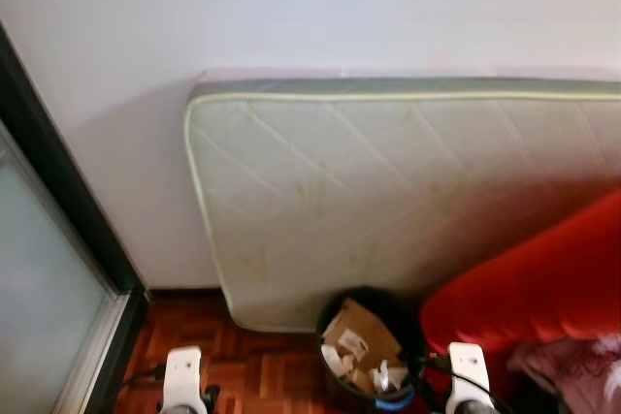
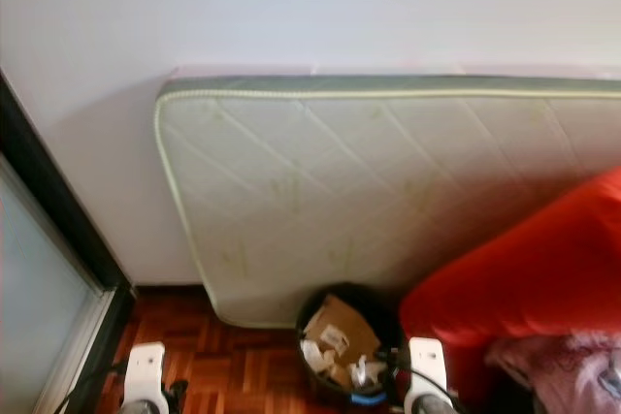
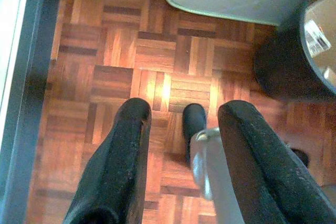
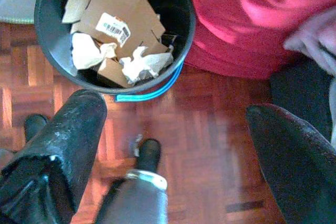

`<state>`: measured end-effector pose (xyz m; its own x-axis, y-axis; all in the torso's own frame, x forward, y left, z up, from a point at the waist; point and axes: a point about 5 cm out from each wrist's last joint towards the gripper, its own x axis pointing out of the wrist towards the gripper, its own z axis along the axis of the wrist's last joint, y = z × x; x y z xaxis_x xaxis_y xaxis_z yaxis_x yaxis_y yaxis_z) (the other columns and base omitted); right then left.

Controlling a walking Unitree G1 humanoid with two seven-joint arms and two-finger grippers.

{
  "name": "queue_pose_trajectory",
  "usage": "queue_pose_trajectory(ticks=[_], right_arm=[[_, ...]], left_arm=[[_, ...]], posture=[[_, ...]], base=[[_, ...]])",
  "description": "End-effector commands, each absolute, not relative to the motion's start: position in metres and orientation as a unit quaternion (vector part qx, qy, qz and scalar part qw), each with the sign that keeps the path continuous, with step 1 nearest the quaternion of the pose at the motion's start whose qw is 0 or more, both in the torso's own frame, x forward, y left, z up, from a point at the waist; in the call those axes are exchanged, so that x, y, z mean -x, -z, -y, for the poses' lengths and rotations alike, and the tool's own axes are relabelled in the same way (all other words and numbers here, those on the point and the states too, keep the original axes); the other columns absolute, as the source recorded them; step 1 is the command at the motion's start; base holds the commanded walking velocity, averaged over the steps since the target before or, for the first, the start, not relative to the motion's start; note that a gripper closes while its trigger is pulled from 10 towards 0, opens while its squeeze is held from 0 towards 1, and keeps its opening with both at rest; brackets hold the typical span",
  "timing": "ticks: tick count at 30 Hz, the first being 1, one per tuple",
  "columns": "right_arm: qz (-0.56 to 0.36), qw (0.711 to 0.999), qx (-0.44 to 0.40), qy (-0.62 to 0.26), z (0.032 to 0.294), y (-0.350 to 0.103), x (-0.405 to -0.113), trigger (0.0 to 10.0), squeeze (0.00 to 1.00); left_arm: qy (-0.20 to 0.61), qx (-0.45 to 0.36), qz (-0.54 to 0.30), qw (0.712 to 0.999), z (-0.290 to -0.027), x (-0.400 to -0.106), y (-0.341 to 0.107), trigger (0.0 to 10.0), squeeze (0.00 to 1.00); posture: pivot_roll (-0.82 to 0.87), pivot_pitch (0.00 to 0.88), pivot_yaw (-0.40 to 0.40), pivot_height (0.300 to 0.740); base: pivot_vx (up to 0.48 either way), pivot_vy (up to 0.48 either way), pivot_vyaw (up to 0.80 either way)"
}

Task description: Clean up the room

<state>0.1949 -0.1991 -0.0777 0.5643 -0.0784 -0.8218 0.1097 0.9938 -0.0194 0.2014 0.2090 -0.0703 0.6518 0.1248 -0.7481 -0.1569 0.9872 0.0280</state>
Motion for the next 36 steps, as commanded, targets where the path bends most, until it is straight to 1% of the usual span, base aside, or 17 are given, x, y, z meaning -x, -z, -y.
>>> queue_pose_trajectory(ticks=[1, 7, 36], right_arm=[[-0.465, 0.883, -0.020, 0.055, 0.1997, 0.0776, -0.1951, 10.0, 0.00], [-0.464, 0.884, -0.022, 0.058, 0.1993, 0.0772, -0.1961, 10.0, 0.00], [-0.453, 0.888, -0.036, 0.072, 0.2026, 0.0744, -0.2002, 10.0, 0.00]], left_arm=[[-0.073, 0.017, -0.415, 0.907, -0.2084, -0.2005, 0.0712, 10.0, 0.00], [-0.073, 0.015, -0.414, 0.907, -0.2089, -0.2014, 0.0706, 10.0, 0.00], [-0.074, 0.018, -0.409, 0.909, -0.2066, -0.2052, 0.0690, 10.0, 0.00]], posture=[[0.03, 0.000, -0.013, 0.740], [0.03, 0.000, -0.012, 0.740], [0.04, 0.000, -0.033, 0.740]], base=[[-0.281, 0.000, 0.00], [-0.272, 0.000, 0.00], [0.000, 0.000, 0.00]])
